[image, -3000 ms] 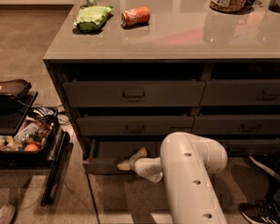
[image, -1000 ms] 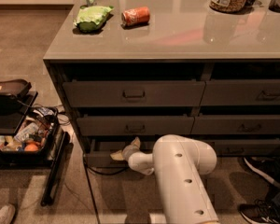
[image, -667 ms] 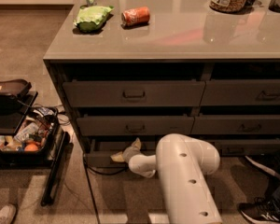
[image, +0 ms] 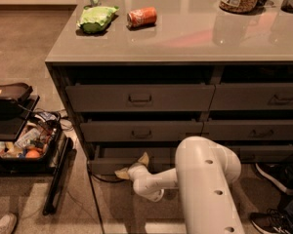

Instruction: Close bottom drawer

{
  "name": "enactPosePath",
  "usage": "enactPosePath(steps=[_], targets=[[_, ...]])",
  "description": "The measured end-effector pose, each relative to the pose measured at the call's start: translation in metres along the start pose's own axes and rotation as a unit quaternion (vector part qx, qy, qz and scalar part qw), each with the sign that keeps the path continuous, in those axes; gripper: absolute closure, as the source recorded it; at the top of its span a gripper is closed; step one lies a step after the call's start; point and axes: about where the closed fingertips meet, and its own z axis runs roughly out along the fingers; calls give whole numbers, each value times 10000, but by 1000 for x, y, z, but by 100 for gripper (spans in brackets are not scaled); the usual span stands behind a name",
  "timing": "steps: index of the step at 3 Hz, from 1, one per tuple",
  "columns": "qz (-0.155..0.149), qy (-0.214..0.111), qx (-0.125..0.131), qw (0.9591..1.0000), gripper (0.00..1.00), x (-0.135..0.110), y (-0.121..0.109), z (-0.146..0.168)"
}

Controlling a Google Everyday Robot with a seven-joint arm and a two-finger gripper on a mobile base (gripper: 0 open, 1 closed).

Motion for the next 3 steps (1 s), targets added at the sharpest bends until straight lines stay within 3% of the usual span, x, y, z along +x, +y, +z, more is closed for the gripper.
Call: enactPosePath(steps=[1,3], targets=[[201,-194,-105,9996,0,-1,-6,5],[503,-494,-629,9955,0,8,-16,63]])
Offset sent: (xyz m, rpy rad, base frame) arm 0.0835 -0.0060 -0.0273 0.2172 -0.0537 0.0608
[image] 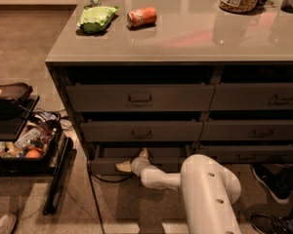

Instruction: Close bottom drawer

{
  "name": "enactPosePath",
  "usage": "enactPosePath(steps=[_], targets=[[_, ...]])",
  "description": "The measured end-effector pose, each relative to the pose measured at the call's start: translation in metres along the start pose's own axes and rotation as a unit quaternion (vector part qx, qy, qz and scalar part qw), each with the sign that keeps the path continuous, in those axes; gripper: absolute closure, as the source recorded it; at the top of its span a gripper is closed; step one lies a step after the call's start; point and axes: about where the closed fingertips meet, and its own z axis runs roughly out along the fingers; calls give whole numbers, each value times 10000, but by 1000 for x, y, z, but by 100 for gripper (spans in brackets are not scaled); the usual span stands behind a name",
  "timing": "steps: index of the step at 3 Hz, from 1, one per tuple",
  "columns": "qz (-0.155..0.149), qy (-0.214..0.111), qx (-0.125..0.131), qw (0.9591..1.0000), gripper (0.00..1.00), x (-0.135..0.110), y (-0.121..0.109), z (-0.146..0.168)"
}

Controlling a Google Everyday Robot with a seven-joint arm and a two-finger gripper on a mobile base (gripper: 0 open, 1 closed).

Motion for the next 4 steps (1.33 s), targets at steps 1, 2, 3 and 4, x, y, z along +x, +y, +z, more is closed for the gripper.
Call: enactPosePath(steps=[1,2,3,4], targets=[[-157,-156,90,9997,0,-19,-21,9],[-196,-28,107,9997,0,-13,-18,8],[-81,86,-57,9999,0,-1,-8,26],[0,160,-180,9997,0,2,-17,69]])
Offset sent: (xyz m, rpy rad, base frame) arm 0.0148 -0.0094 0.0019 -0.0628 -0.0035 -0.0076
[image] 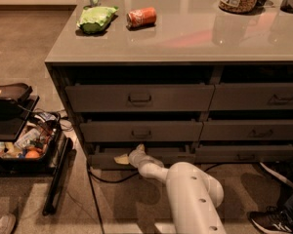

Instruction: Close bottom drawer

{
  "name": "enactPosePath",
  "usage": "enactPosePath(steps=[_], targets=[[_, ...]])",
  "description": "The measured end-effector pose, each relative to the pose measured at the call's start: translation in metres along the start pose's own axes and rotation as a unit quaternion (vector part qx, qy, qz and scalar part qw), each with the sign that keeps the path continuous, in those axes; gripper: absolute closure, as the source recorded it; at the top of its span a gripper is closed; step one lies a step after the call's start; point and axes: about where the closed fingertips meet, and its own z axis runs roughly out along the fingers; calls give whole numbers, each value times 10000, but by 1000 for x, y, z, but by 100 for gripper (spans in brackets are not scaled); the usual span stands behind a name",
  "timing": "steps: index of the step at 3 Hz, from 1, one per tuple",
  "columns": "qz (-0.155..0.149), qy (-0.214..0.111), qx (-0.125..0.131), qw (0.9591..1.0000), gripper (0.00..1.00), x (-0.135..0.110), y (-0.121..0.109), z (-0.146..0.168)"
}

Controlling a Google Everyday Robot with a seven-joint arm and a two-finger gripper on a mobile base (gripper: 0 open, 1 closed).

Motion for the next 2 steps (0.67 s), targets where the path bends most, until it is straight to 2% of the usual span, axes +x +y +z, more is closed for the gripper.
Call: enactPosePath(steps=[2], targets=[[76,-90,-29,9999,0,-3,4,-2]])
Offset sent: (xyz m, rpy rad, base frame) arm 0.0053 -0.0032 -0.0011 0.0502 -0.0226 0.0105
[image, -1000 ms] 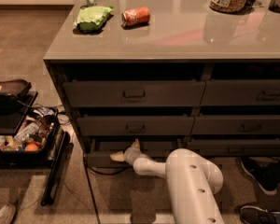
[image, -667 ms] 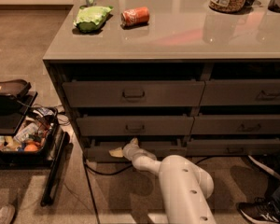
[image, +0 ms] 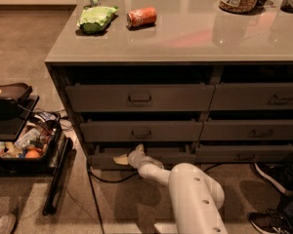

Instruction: Close bottom drawer

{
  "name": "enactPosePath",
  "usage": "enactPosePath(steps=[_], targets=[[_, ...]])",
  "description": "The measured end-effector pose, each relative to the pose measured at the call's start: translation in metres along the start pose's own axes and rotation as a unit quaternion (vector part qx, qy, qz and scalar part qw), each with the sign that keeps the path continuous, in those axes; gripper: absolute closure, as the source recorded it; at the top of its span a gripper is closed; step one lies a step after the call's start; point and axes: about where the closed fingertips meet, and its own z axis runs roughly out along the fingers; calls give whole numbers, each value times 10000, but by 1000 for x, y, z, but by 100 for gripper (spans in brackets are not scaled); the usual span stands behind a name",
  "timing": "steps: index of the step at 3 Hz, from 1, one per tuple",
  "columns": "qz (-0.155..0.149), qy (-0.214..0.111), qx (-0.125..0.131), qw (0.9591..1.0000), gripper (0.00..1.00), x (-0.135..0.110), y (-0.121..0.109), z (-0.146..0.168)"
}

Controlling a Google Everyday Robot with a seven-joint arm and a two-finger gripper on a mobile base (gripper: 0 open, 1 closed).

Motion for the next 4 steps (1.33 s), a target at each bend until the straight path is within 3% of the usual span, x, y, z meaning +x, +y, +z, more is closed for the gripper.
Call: enactPosePath(steps=[1,4], targets=[[63,-165,-61,9998,0,-3,6,-4],[91,-195,-39,9998,0,-5,7,0]])
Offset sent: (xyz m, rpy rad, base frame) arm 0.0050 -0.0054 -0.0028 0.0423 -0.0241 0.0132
